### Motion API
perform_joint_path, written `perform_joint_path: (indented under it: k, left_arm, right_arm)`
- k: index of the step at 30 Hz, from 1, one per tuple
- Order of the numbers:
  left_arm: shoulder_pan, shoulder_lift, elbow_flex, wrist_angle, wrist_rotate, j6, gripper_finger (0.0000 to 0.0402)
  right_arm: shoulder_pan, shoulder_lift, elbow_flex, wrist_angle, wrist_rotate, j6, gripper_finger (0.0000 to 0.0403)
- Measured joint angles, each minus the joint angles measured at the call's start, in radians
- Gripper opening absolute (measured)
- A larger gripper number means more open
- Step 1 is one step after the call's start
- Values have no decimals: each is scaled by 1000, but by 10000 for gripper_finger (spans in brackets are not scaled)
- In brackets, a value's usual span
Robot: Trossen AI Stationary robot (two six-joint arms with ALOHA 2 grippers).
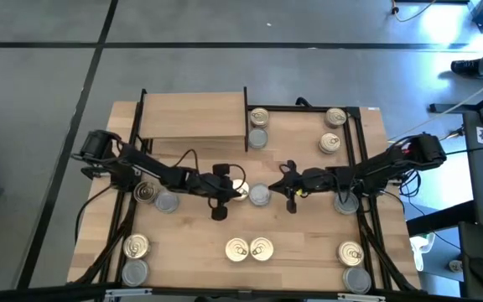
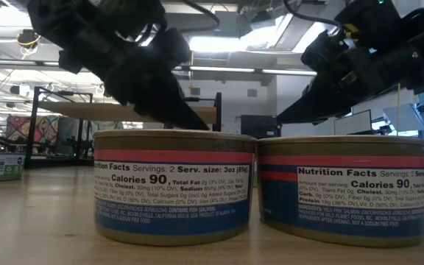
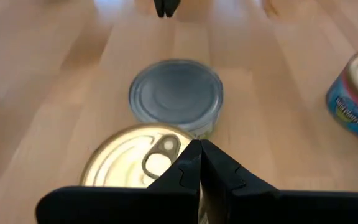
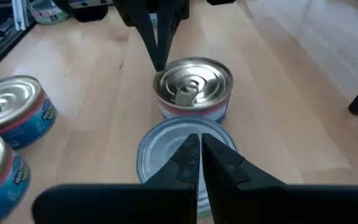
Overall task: Stack canned seafood by type on shelf
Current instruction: Put the green tuna can on the shelf
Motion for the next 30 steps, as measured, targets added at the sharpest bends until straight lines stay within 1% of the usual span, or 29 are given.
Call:
perform_joint_path:
  k: [4,6,11,15,18,27,30]
  left_arm:
    - [0,4,0,-52,0,0,1]
    - [2,4,0,-104,-1,-1,1]
    - [2,-2,4,-172,-5,-33,1]
    - [2,-31,5,-248,-7,-43,1]
    - [2,-81,2,-342,-7,-57,1]
    - [2,-251,-3,-694,0,-153,1]
    - [2,-300,-3,-736,-1,-171,1]
  right_arm:
    - [0,0,0,-2,0,0,19]
    - [0,0,0,-2,0,0,19]
    - [0,0,0,-4,0,0,19]
    - [0,0,0,-4,0,0,19]
    - [0,0,0,-4,0,0,19]
    - [0,0,0,-6,0,-1,19]
    - [0,0,0,-5,0,-1,19]
